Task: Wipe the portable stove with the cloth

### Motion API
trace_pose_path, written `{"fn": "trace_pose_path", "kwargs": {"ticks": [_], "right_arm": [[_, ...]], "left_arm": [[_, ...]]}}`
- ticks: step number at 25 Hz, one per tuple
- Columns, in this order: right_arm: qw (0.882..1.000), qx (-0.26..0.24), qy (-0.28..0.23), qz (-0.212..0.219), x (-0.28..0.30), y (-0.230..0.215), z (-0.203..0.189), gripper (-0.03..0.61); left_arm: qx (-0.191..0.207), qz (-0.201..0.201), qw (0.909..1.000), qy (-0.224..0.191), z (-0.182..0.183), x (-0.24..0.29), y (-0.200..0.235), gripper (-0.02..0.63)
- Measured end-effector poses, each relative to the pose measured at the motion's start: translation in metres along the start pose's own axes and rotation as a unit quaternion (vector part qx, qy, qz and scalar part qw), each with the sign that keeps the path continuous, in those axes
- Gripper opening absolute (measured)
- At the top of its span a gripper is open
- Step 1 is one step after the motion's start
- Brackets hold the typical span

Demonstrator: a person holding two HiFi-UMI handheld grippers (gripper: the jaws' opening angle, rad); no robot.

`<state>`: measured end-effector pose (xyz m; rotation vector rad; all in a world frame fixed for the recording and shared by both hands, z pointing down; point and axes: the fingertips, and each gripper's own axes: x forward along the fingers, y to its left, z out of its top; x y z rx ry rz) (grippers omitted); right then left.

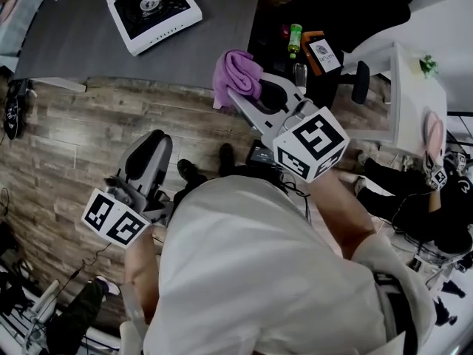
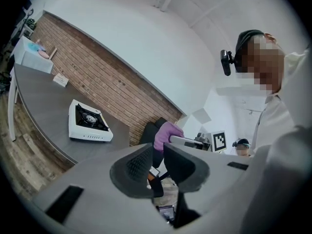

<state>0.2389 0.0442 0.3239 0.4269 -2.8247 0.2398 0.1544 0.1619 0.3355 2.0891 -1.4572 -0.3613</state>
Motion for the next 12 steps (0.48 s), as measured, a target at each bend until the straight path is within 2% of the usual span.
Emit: {"fn": "trace_pose_path", "kwargs": {"ticks": [6,12], "right_arm": [[1.0,0.005,-0.001,-0.025,0.004,0.023,-0.001,0.103],[0.999,0.007,-0.01,-0.048,0.004,0.021,0.003,0.103]], "left_arm": [[0.009,-0.011,0.9999,-0.006,0.016,-0.017,0.01,0.067],[0.012,-0.027,0.9996,0.001,0.015,-0.019,0.01,0.067]]}}
